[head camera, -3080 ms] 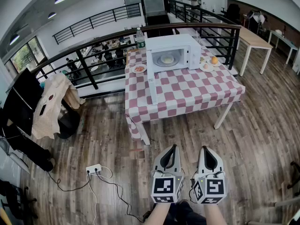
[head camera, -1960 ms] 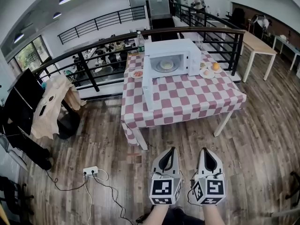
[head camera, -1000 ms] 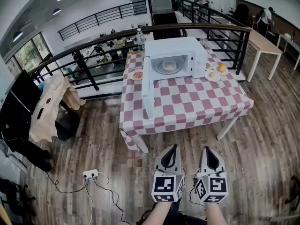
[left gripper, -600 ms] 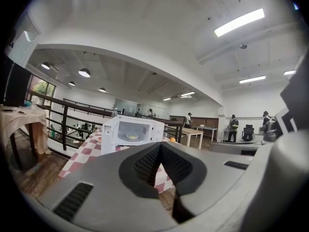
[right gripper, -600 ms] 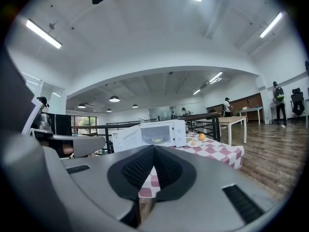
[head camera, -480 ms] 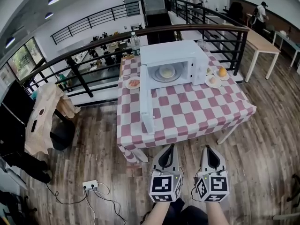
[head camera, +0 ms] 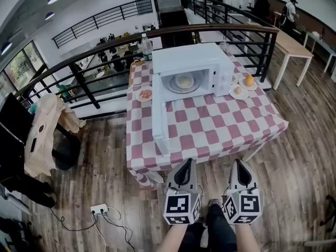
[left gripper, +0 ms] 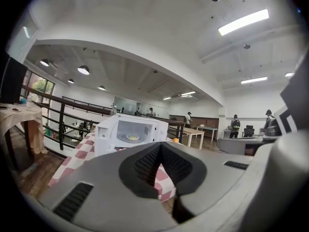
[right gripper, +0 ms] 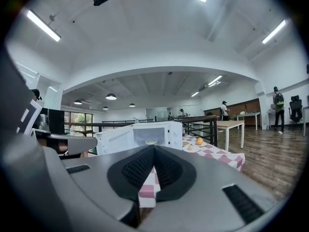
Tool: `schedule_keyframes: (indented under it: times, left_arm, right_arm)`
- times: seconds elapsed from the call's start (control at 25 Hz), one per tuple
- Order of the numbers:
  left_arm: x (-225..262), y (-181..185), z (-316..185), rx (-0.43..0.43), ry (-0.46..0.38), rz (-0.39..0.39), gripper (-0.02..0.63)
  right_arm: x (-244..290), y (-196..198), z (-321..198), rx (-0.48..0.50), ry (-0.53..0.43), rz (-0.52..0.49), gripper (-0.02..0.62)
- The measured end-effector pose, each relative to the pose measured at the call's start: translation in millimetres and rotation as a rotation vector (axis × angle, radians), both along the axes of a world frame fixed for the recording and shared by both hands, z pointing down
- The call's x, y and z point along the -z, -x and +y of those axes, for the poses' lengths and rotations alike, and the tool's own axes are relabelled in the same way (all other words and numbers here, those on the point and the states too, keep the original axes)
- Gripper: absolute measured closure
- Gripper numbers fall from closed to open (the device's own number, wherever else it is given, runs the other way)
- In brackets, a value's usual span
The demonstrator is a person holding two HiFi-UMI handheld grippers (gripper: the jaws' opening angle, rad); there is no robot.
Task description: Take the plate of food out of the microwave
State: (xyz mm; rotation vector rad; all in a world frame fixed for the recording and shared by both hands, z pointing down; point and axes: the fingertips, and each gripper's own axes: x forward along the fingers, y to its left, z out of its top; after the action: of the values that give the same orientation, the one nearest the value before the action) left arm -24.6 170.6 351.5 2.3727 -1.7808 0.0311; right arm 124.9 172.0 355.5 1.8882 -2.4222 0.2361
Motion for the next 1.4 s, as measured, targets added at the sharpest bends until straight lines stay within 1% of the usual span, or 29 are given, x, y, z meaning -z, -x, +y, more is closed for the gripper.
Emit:
schedule_keyframes:
  times: [0.2,0.44,0.6,1.0,1.4]
  left_arm:
    - [-5,-7,-21,0.004,0.005,-0.009,0.598]
    - [-13,-8,-60,0.054,0.020,-0.006,0.598]
    - [-12,-8,-91,0.089,0.014,-0.003,0.598]
    - [-22,-11,-164,0.192,0.042,-0.003,0.598]
    - [-26,-14,-233,0.265,0.041,0.003,0.598]
  right_arm:
    - [-6,-5,-29,0.014,0.005,0.000,0.598]
    - [-15,-11,-76,0.053,0.025,-0.009,0.598]
    - [-15,-11,-111,0.088,0.028,-0.004,0.598]
    - [-23,-8,-197,0.222,0.053,0.016,0.598]
    - [-30,-3,-276,0.313,0.057,-0.007,0.598]
